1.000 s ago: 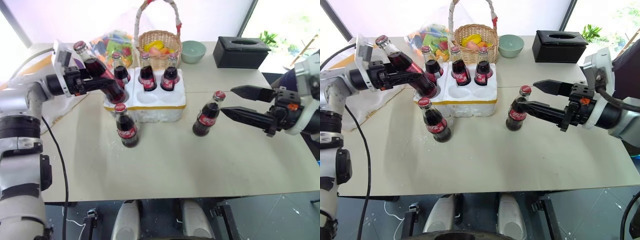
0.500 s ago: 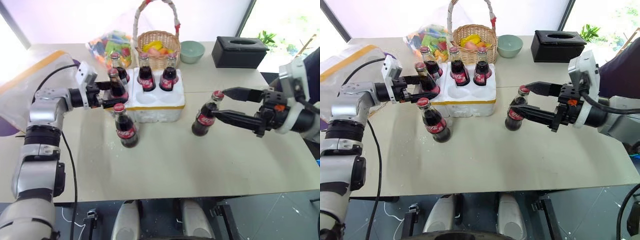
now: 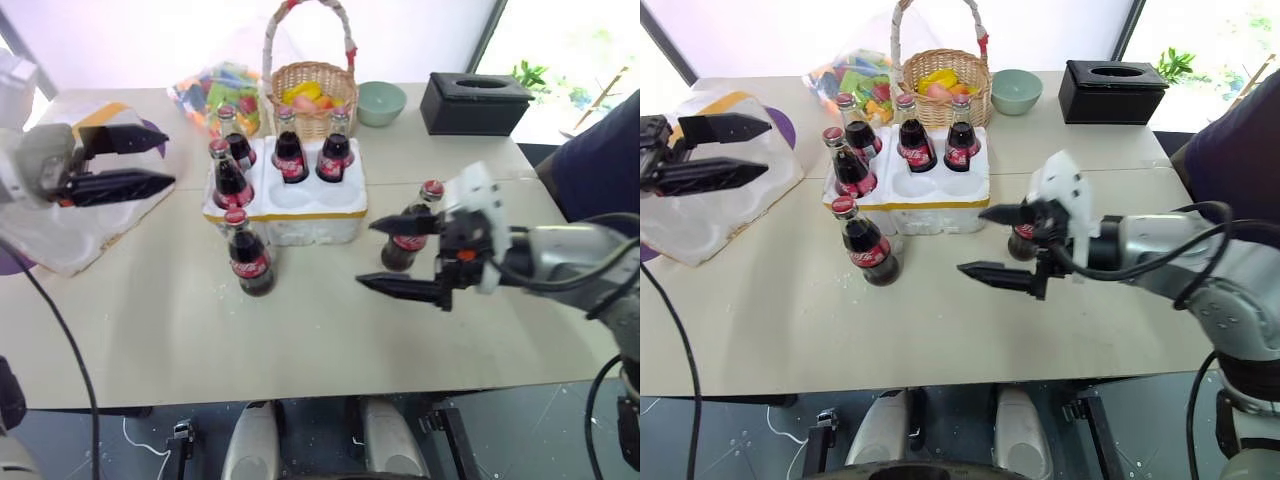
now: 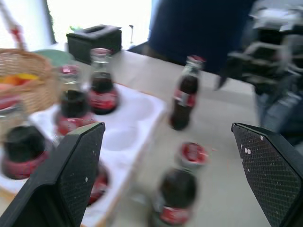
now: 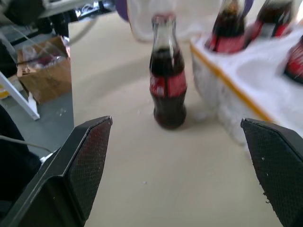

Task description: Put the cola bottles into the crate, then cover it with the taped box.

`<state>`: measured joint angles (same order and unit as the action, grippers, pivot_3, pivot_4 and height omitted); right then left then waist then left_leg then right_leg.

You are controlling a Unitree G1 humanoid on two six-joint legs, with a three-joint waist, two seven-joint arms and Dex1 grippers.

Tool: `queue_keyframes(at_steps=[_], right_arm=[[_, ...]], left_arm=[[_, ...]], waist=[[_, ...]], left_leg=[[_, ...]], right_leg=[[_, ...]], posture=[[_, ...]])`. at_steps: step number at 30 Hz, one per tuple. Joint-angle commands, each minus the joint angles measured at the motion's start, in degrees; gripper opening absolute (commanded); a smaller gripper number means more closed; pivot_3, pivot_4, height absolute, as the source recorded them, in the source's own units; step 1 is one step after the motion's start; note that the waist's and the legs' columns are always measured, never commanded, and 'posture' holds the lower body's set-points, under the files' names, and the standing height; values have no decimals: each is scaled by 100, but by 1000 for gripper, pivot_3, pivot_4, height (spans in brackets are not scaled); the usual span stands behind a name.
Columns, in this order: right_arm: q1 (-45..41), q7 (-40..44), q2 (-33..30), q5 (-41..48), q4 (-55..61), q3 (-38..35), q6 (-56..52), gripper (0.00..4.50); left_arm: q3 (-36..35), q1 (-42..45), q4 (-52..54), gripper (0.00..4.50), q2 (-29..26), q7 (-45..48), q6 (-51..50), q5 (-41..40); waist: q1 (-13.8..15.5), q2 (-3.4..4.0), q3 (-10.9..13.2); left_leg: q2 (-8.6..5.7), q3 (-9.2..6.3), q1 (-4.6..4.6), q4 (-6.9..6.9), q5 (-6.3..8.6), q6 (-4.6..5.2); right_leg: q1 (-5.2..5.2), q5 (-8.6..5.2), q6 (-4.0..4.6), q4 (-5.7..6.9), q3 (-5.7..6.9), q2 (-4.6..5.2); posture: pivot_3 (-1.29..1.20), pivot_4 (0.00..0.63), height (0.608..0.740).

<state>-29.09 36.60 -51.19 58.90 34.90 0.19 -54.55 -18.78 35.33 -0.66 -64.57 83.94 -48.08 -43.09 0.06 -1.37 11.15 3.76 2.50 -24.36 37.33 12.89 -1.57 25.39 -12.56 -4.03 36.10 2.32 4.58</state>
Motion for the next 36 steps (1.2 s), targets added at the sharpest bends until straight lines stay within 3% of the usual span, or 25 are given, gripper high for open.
queue_keyframes(at_steps=[1, 5, 9, 21, 34, 36], right_arm=[[-51, -107, 311, -639, 124, 581, 176, 4500], [-348, -615, 1690, -1624, -781, 1572, 512, 4500], [-535, -654, 2548, -2330, -1596, 2012, 887, 4500], [-1093, -208, 3845, -2858, -2798, 1986, 1240, 4500], [-1393, 22, 4700, -3423, -3680, 2218, 1461, 4500], [-1393, -9, 4764, -3505, -3755, 2150, 1497, 3956]], left_arm=[[-72, -565, 422, 4487, -302, 307, 135, 23], [-252, -1235, 480, 4487, -580, 538, 515, 243], [-383, -1512, 498, 4487, -711, 609, 675, 262], [-646, -1866, 578, 4487, -700, 456, 834, 192], [-734, -1934, 544, 4487, -658, 310, 945, 183], [-748, -1937, 553, 4500, -651, 288, 908, 148]], waist=[[7, -4, -2], [-26, -12, -7], [-67, -9, -5], [-89, -8, -4], [-93, -7, -4], [-93, -7, -4]], left_leg=[[0, 1, 1, 1, 0, 0], [5, 1, 0, 0, 0, 0], [4, 1, -4, -1, 0, 0], [5, 1, -2, -7, 0, 0], [6, 1, -1, -14, 0, -1], [6, 1, -1, -14, 0, -1]], right_leg=[[0, 0, 0, 0, 0, 0], [6, 0, 3, 3, 0, -9], [7, 1, 2, 2, 0, -7], [8, 2, -1, 5, 0, -8], [11, 3, -3, 6, 0, -9], [11, 3, -4, 6, 0, -9]], posture=[[0, 150, 740], [0, 150, 740], [0, 150, 740], [0, 150, 740], [0, 150, 740], [0, 150, 740]])
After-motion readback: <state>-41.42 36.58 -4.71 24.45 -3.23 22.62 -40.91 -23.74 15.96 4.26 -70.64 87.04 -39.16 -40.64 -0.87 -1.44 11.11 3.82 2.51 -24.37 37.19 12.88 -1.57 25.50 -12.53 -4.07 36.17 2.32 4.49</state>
